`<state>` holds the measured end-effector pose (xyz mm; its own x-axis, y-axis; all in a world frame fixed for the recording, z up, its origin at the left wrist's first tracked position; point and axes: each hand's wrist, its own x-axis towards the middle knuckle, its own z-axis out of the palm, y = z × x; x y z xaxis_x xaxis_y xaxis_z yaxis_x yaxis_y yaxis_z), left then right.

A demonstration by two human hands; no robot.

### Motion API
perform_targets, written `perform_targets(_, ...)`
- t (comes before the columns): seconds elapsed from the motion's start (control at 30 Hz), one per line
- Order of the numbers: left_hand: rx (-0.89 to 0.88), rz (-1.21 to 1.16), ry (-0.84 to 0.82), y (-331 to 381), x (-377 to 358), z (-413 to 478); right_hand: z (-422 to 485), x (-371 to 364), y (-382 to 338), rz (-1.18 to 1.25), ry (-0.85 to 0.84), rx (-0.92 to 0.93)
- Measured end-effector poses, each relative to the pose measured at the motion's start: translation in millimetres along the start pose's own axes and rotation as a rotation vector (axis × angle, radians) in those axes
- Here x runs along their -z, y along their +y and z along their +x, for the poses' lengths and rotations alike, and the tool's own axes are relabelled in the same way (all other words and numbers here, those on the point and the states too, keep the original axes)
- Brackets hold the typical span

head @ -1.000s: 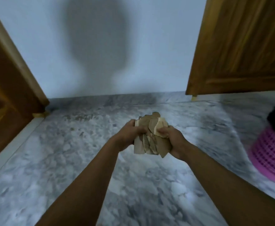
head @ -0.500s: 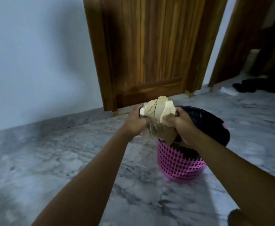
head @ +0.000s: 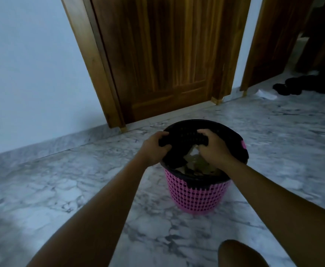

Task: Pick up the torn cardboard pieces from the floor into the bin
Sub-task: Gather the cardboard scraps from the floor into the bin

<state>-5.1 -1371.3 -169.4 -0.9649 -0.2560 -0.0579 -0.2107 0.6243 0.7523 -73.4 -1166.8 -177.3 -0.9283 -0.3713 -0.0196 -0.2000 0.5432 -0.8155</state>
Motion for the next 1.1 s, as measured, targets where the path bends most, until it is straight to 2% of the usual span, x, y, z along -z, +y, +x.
perform_targets(0.17,0.075,0.072,0.205,-22,64,-40,13,-72,-61,-0.065,-0.186,0.152)
perform_targets(0.3,0.24,0.112,0.438,-67,144,-123,-12,-170,-141,-0.045,-0.382,0.322)
perform_targets(0.43,0.521,0.103,0.721,-113,212,-271,-92,-277,-225,-0.015,-0.666,0.569)
perform_targets(0.57,0.794,0.146,0.979,-123,236,-441,-220,-343,-298,-0.001,-0.943,0.816)
perform_targets(0.73,1.045,0.16,1.207,-100,213,-622,-385,-372,-344,0.013,-1.206,1.045)
perform_targets(0.83,1.163,0.124,1.317,-79,170,-720,-485,-373,-345,-0.039,-1.357,1.184)
perform_targets(0.97,1.326,0.079,1.359,-60,93,-820,-591,-369,-313,-0.074,-1.473,1.298)
perform_targets(1.1,1.482,-0.017,1.319,-47,-4,-896,-678,-369,-254,-0.189,-1.62,1.385)
